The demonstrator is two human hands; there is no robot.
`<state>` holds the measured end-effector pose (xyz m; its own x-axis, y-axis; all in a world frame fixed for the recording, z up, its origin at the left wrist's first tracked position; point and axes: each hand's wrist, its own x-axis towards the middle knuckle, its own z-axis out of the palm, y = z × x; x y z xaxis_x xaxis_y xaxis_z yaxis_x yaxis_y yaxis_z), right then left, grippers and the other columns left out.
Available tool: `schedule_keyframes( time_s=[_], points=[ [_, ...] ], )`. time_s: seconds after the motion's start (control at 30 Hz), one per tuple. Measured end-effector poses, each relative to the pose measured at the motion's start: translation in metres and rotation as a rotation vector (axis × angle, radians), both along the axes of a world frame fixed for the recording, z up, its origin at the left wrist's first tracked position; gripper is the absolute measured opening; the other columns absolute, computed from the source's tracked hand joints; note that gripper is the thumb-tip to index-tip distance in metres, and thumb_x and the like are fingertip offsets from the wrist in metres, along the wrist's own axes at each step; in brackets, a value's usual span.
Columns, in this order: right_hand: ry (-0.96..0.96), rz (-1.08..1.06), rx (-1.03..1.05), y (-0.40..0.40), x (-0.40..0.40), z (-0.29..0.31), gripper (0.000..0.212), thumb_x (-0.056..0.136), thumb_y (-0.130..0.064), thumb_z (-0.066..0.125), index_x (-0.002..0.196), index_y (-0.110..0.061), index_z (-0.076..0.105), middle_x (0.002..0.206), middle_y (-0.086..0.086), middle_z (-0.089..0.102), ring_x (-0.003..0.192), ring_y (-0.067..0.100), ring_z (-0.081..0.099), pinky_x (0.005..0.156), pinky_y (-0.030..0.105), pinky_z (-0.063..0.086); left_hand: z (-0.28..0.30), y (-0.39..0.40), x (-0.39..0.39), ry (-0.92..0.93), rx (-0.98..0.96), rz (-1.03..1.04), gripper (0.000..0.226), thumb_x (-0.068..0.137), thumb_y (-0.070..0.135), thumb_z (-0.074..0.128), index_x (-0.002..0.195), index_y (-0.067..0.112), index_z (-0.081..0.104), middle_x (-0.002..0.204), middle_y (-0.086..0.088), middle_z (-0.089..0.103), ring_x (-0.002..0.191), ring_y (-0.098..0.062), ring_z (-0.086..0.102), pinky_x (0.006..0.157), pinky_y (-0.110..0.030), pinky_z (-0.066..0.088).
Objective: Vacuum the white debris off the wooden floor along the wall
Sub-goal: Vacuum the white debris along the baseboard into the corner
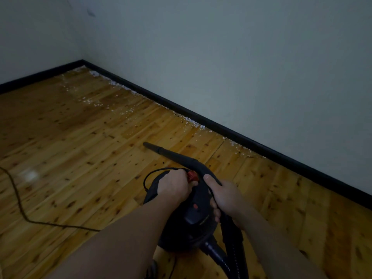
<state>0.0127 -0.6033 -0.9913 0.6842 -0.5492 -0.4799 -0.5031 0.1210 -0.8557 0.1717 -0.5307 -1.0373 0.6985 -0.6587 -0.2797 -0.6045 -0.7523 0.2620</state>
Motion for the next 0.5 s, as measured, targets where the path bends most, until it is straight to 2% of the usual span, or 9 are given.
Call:
schedule_keyframes(
  time_s=[0.13,0.4,0.5],
  points=[
    [0.001,-0.025,-0.042,0.0,0.001,-0.001,0.051,0.105,-0.052,0.051,0.078,-0.009,0.055,0.052,0.004,0.049,0.041,0.02,0.048,0.044,0.031,0.045,-0.004,-0.005,0.008,0.005,-0.022,-0.025,0.035,0.096,0.057,0.064,0.094,0.022,0.062,0.083,0.003,0.064,0.072,-0.018,0.063,0.06,-0.035,0.054],
    [0.015,-0.081,-0.096,-0.01,-0.01,-0.004,0.054,0.105,-0.054,0.051,0.074,-0.01,0.054,0.05,0.004,0.051,0.038,0.021,0.05,0.046,0.032,0.046,-0.01,-0.026,0.002,0.014,-0.047,-0.079,0.036,0.096,0.057,0.064,0.095,0.022,0.062,0.083,0.003,0.064,0.071,-0.019,0.063,0.056,-0.035,0.05],
    [0.009,-0.101,-0.124,-0.012,-0.017,-0.004,0.055,0.105,-0.054,0.051,0.07,-0.01,0.053,0.05,0.006,0.051,0.038,0.022,0.051,0.045,0.032,0.046,-0.012,-0.034,-0.003,0.029,-0.058,-0.109,0.037,0.096,0.059,0.063,0.095,0.022,0.062,0.083,0.002,0.065,0.07,-0.019,0.064,0.059,-0.038,0.056]
  ],
)
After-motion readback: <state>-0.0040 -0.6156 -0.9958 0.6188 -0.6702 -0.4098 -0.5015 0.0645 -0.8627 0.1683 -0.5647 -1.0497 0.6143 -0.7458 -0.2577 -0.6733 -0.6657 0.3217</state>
